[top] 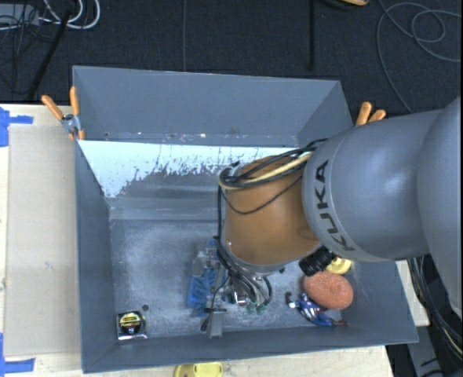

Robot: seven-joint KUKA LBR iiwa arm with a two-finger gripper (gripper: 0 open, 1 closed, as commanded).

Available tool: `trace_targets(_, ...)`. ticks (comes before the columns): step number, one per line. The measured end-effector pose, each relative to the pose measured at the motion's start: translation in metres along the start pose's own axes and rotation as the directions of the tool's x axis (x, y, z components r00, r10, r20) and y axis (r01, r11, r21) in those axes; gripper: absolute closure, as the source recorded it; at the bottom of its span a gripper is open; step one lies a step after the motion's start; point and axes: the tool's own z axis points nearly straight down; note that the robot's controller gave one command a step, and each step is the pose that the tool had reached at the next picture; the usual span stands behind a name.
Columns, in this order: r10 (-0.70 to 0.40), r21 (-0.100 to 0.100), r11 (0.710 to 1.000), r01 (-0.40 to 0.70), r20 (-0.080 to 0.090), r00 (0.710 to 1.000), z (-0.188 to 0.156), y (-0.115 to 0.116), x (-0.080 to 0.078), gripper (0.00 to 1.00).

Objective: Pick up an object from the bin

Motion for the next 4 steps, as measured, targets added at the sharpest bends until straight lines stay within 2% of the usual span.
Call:
trace_targets(1,0.006,-0.001,1.000,-0.006,0.008,1.000,-0.004,-0.001,-0.002,1.00)
trace_targets(3,0.000,-0.001,1.000,0.000,0.007,1.000,-0.004,0.001,0.001,1.00)
trace_targets(4,0.014,-0.003,1.000,-0.014,0.009,1.000,-0.036,-0.032,-0.031,1.00)
